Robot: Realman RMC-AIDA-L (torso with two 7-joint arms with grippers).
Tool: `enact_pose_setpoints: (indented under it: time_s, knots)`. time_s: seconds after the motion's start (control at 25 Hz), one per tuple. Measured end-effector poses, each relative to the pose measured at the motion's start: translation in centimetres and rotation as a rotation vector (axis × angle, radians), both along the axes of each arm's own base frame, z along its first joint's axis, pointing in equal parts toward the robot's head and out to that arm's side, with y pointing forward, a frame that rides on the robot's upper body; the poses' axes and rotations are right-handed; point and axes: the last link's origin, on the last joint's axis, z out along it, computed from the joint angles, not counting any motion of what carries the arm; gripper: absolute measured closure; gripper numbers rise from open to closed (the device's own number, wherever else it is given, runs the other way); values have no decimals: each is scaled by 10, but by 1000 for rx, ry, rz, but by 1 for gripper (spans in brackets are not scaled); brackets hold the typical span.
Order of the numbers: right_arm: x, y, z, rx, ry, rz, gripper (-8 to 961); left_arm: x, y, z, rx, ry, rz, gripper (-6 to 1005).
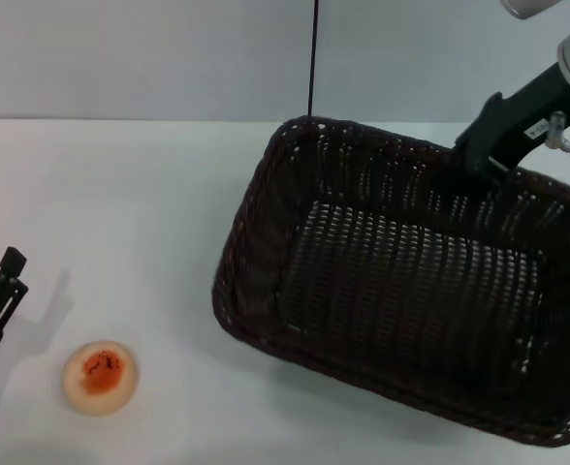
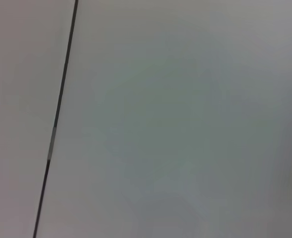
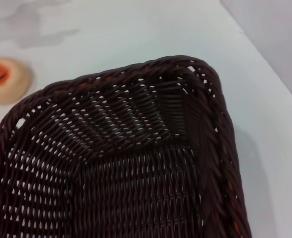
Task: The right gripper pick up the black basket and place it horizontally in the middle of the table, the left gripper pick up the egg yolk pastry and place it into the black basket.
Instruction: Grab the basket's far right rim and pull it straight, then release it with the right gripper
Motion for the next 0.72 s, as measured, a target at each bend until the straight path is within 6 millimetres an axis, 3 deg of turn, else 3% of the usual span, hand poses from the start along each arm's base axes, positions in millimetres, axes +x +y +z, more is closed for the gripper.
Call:
enact_pose_setpoints:
  time_s: [0.28,0.72]
  knots:
    - [-17,1,-4,-41,138,189,784,6,3,-4,0,-28,-17,168]
    - [-17,2,-44,-72,283,195,736,9,5,-6,-2,-39,-27,169]
